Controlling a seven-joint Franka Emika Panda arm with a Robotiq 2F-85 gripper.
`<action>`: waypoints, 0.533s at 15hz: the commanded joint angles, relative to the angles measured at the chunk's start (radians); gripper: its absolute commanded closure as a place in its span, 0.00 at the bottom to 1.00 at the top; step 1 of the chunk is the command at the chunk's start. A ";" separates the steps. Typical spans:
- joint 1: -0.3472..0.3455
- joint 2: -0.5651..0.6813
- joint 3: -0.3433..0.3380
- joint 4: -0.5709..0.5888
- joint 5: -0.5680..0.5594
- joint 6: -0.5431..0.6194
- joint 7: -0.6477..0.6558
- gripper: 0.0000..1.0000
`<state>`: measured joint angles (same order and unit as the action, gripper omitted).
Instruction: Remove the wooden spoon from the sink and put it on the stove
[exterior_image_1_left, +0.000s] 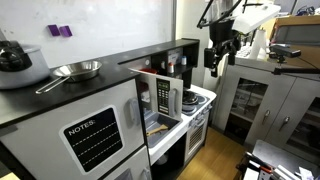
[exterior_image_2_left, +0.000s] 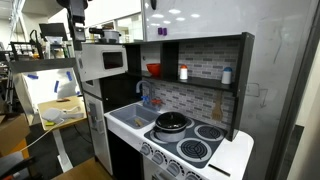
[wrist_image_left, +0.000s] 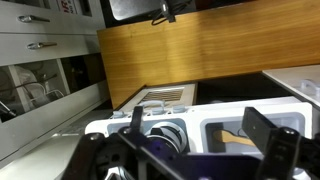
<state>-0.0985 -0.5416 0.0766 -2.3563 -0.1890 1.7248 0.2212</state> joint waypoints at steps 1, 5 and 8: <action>0.023 0.005 -0.018 0.002 -0.011 0.003 -0.028 0.00; 0.041 0.032 -0.033 -0.015 -0.020 0.079 -0.093 0.00; 0.052 0.046 -0.049 -0.039 -0.013 0.147 -0.155 0.00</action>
<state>-0.0704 -0.5041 0.0541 -2.3774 -0.1906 1.8164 0.1235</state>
